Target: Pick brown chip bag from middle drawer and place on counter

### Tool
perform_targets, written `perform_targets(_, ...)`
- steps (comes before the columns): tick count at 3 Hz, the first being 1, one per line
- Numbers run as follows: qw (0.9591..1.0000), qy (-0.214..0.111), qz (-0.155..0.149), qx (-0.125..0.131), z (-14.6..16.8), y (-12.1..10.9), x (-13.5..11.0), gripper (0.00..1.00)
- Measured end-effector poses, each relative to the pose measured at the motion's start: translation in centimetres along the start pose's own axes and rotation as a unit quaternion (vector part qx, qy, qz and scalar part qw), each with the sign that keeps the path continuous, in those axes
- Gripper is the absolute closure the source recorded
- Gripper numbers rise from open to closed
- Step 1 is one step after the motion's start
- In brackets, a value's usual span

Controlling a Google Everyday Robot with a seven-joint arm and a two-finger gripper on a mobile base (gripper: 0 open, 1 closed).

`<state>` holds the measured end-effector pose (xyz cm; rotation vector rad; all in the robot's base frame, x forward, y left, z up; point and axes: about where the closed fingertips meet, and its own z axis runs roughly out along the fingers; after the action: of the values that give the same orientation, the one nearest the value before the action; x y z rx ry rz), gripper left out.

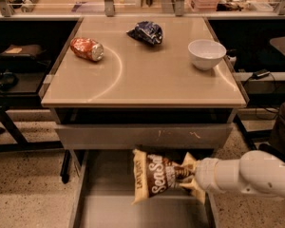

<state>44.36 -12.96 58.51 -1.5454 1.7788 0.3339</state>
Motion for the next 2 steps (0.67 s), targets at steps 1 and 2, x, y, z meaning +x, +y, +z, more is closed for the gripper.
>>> perform_targets(1,0.9999,0.000,-0.004,-0.014,-0.24,0.63,-0.42,1.00)
perform_targets(2,0.9999,0.000,-0.005,-0.014,-0.06,0.71,-0.40,1.00)
